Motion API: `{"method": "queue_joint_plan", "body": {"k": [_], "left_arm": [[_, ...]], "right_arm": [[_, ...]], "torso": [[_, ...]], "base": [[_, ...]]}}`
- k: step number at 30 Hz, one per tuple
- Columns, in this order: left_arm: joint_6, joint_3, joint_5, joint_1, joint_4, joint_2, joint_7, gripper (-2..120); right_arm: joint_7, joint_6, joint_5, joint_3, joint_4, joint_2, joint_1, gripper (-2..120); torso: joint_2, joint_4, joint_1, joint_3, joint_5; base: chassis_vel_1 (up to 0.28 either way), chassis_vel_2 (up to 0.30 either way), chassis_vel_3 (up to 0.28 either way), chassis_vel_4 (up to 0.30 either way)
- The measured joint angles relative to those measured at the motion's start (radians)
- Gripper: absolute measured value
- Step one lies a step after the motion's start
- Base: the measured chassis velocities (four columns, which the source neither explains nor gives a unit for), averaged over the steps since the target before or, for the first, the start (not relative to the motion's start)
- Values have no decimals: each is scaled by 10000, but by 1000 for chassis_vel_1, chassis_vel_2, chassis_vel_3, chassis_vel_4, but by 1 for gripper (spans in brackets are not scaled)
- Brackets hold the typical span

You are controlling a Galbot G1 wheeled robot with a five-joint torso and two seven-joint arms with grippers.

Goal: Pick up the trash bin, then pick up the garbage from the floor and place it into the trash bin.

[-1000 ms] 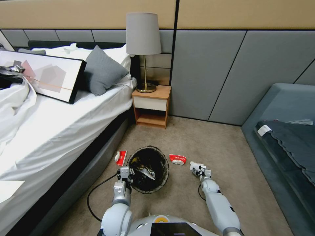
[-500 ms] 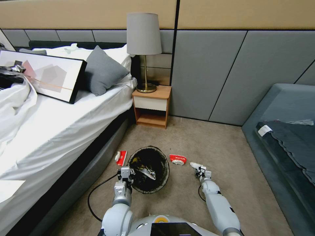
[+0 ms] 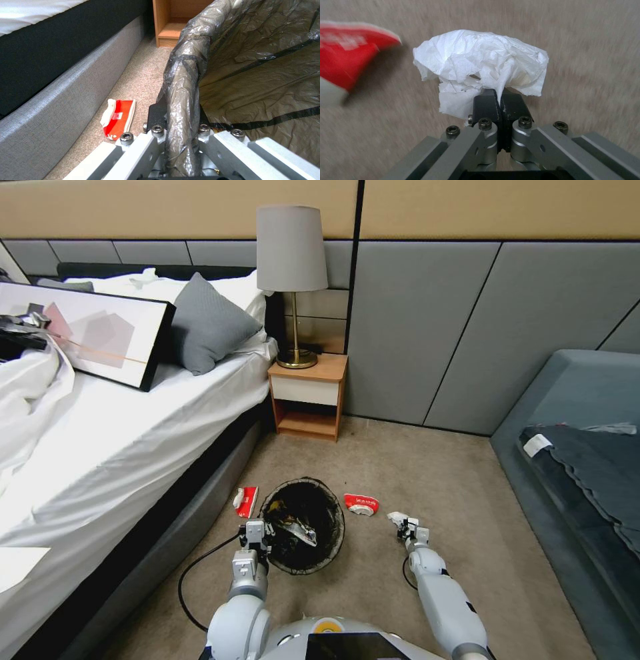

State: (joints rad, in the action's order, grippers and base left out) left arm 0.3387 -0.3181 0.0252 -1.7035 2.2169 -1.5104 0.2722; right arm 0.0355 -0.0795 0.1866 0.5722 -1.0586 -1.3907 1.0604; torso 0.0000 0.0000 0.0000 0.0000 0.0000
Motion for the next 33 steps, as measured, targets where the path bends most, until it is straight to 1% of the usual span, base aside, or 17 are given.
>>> {"method": "queue_joint_plan", "body": {"k": [1, 4, 5, 7, 8, 10, 11, 12, 14, 15, 19, 21, 23, 26, 28, 29, 33], "left_arm": [[0, 0, 0, 0, 0, 0, 0, 1], [0, -2, -8, 21, -26, 12, 0, 1], [0, -3, -16, 42, -45, 20, 0, 1], [0, -4, -20, 52, -55, 25, 0, 1], [0, -7, -37, 82, -82, 43, -1, 1], [11, -2, -45, 98, -96, 56, 0, 1], [25, 26, -46, 101, -118, 85, 0, 1], [25, 26, -46, 101, -118, 85, 0, 1], [26, 57, -50, 87, -158, 97, -2, 1], [25, 75, -51, 73, -199, 101, 0, 1], [22, 88, -50, 59, -214, 106, 2, 1], [16, 93, -51, 54, -214, 101, 4, 1], [14, 93, -51, 53, -215, 101, 4, 1], [11, 92, -53, 60, -215, 98, 1, 1], [10, 96, -50, 66, -218, 93, -2, 1], [7, 105, -47, 82, -221, 70, -9, 1], [-10, 134, -17, 79, -234, 46, -10, 1]], "right_arm": [[0, 0, 0, 0, 0, 0, 0, 0], [117, 491, -142, -25, -944, -46, 327, 0], [147, 769, -166, -43, -1618, -66, 547, 0], [148, 850, -169, -49, -1845, -70, 625, 0], [119, 1333, -176, -78, -2980, -83, 1026, 0], [-56, 1701, -160, -104, -3971, -66, 1429, 0], [-425, 2141, -130, -116, -5178, -14, 1893, 0], [-425, 2141, -130, -116, -5178, -14, 1893, 0], [-957, 2558, -72, -130, -6225, 30, 2250, 0], [-1628, 2987, 51, -153, -7102, 59, 2564, 0], [-2395, 3435, 116, -194, -7917, 92, 2979, 0], [-3476, 4084, 115, -402, -8934, 175, 3665, 0], [-3761, 4299, 58, -543, -9180, 184, 3880, 0], [-4153, 4606, -147, -791, -9580, 232, 4290, 0], [-4406, 4796, -403, -1139, -9883, 294, 4733, 0], [-4561, 5079, -807, -1696, -9934, 357, 5207, 0], [-4572, 5452, -1368, -2444, -9399, 344, 5562, 0]], "torso": [[0, 0, 0, 0, 0], [0, 1, 0, 0, 0], [0, 0, 0, 0, 0], [0, 0, 0, 0, 0], [0, 3, -1, 0, -3], [0, 1, 0, 0, 2], [0, -1, 0, 0, -2], [0, -1, 0, 0, -2], [0, -2, 0, -1, -3], [1, 1, 0, -1, -3], [1, 2, 0, -1, -3], [0, 2, -1, -1, -2], [0, -5, 0, -1, -1], [0, -1, 0, -1, 0], [0, 0, -1, -1, -4], [0, -2, -1, 0, -2], [0, 0, -1, 0, 0]], "base": [[0, 0, 0, 0], [0, 0, 0, 0], [0, 0, 0, 0], [0, 0, 0, 0], [0, 0, 0, 0], [0, 0, 0, 0], [0, 0, 0, 0], [0, 0, 0, 0], [0, 0, 0, 0], [0, 0, 0, 0], [0, 0, 0, 0], [0, 0, 0, 0], [0, 0, 0, 0], [0, 0, 0, 0], [0, 0, 0, 0], [0, 0, 0, 0], [0, 0, 0, 0]]}}
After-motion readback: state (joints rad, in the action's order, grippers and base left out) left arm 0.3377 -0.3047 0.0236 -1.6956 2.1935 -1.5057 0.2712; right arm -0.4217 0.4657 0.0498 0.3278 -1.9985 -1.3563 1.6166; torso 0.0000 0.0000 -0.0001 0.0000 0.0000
